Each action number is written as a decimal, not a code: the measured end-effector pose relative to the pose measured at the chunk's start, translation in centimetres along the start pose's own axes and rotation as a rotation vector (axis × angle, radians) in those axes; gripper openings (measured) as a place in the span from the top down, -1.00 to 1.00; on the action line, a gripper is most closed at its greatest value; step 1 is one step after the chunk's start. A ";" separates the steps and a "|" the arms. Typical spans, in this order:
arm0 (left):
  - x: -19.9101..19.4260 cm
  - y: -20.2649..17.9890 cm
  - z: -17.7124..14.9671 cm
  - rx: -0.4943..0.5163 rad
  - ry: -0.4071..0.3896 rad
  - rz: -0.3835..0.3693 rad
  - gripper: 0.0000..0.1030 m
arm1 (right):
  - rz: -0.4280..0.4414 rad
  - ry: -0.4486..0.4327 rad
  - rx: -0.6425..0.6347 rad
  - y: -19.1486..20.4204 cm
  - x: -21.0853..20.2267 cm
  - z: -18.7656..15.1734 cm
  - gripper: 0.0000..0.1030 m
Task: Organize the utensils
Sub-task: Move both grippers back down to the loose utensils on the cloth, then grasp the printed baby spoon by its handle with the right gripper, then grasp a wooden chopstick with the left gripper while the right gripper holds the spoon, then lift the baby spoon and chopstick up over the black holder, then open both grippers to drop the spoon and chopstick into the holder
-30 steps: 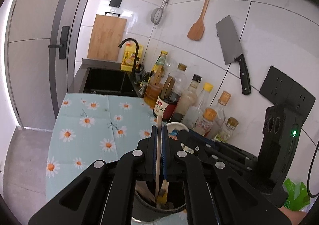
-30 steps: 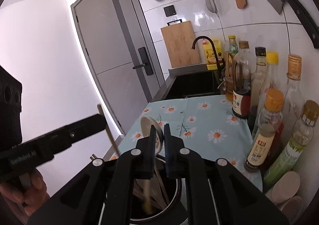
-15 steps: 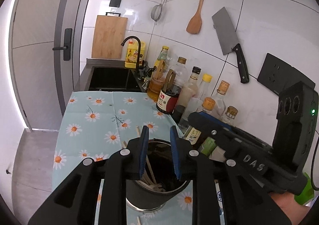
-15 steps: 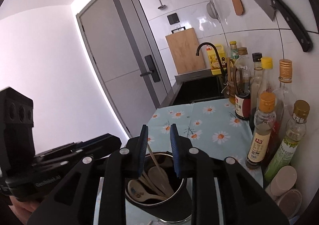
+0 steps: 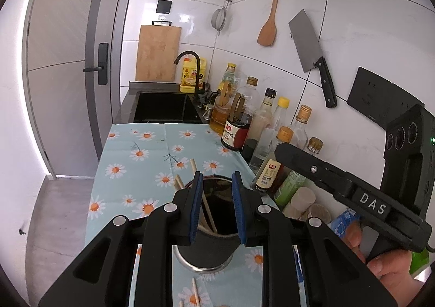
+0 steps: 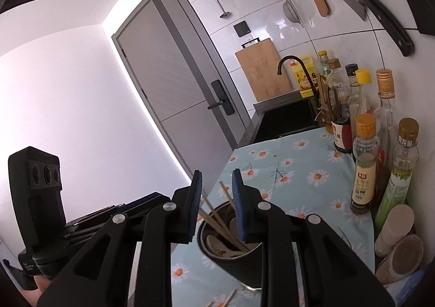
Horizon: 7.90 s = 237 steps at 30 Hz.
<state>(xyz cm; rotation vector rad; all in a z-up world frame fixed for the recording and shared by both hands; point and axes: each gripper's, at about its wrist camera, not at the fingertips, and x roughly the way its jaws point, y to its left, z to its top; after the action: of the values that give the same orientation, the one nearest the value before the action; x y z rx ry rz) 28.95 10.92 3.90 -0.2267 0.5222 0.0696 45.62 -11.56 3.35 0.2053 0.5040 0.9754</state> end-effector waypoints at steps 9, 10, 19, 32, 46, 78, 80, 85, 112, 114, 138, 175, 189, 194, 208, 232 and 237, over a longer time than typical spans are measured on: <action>-3.3 0.1 -2.0 -0.006 0.016 0.014 0.59 | 0.030 0.033 0.018 1.4 -2.3 -1.4 0.52; -3.6 0.2 -2.3 -0.006 0.019 0.012 0.59 | 0.028 0.036 0.016 1.5 -2.5 -1.6 0.52; -5.9 2.9 -5.1 -0.002 0.061 -0.036 0.53 | -0.018 0.080 0.064 3.3 -4.5 -4.7 0.27; -6.7 5.9 -11.6 0.053 0.244 -0.162 0.50 | -0.142 0.369 0.238 4.0 -4.0 -13.2 0.22; -5.5 8.6 -18.3 -0.027 0.416 -0.209 0.50 | -0.208 0.602 0.400 2.7 -1.9 -20.7 0.22; -4.8 12.5 -22.4 -0.174 0.473 -0.243 0.50 | -0.678 0.892 0.072 7.6 6.7 -24.7 0.79; -4.7 12.6 -22.3 -0.180 0.475 -0.248 0.50 | -0.685 0.890 0.080 7.5 6.7 -24.6 0.83; -4.0 12.3 -22.3 -0.174 0.492 -0.246 0.50 | -0.671 0.889 0.122 6.9 6.3 -24.2 0.84; 2.7 5.0 -21.0 0.049 0.749 0.048 0.50 | -0.358 0.738 0.214 0.4 -0.7 -18.2 0.85; 3.0 4.7 -20.9 0.051 0.758 0.063 0.52 | -0.334 0.745 0.208 -0.2 -0.8 -18.0 0.85; 3.8 5.3 -20.4 -0.053 0.763 0.070 0.93 | -0.222 0.801 0.126 -0.9 -0.4 -17.4 0.84; -5.0 4.9 -1.5 -0.137 0.037 -0.161 0.93 | 0.098 0.383 0.138 4.2 1.6 -4.8 0.84; -0.8 3.5 3.3 -0.120 -0.156 -0.208 0.93 | 0.037 0.081 0.059 1.8 2.9 0.1 0.84; 0.3 4.0 4.2 -0.139 -0.234 -0.219 0.93 | 0.025 -0.005 0.034 0.5 4.1 0.9 0.84; 3.2 4.9 2.2 -0.151 -0.300 -0.242 0.92 | -0.023 -0.104 -0.029 -0.9 5.5 0.1 0.84; 5.6 5.1 -3.7 -0.128 -0.228 -0.196 0.92 | -0.120 -0.034 -0.083 -1.5 6.9 -6.1 0.83; 5.4 4.8 -4.1 -0.109 -0.194 -0.195 0.90 | -0.126 -0.040 -0.076 -1.2 6.2 -6.0 0.68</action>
<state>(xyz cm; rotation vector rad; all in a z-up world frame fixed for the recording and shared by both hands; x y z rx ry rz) 31.06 14.73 -3.18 -0.3728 0.3014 -0.0692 46.40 -7.41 -4.32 0.1225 0.4374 0.8640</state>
